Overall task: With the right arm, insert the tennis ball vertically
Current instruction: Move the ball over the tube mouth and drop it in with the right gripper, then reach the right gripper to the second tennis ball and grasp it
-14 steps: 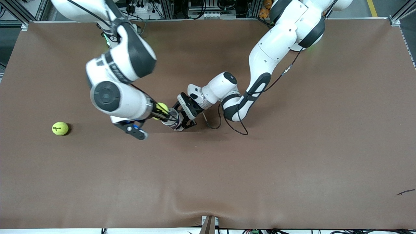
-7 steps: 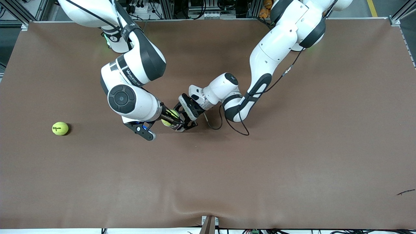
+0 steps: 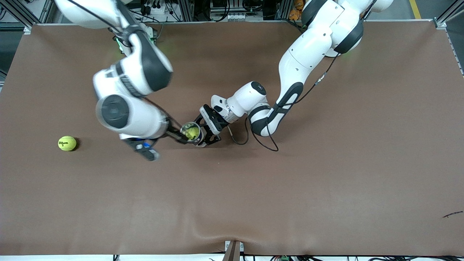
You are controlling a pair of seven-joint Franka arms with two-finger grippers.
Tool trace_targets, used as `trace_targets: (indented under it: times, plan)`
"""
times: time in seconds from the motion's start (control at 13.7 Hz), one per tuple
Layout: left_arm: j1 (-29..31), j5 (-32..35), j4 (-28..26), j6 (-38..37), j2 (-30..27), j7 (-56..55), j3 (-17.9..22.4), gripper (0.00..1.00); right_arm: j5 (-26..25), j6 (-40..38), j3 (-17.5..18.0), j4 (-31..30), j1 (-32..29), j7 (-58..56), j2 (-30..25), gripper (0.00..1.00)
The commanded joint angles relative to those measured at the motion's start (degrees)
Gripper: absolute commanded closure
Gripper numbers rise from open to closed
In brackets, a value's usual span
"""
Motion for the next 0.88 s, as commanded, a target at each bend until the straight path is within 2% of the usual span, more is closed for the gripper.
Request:
trace_targets:
  times: [0.0,0.15,0.44,0.81]
  plan:
    - [0.1,0.4,-0.3,1.3,-0.4,-0.3,0.5,0.38,0.6,-3.4,0.5,1.0,-8.9,-12.1,-0.9,0.00]
    - [0.2,0.4,-0.4,1.2,-0.4,-0.3,0.5,0.38,-1.0,-3.8,0.3,0.3,-13.6,-21.6,-0.7,0.00]
    - [0.2,0.4,-0.4,1.3,-0.4,-0.3,0.8,0.38,-9.9,-3.2,0.4,-1.4,-24.1,-43.3,0.9,0.00]
    - [0.3,0.4,-0.4,1.3,-0.4,-0.2,0.8,0.38,-11.8,4.5,0.3,-5.7,-34.3,-64.4,5.1,0.00]
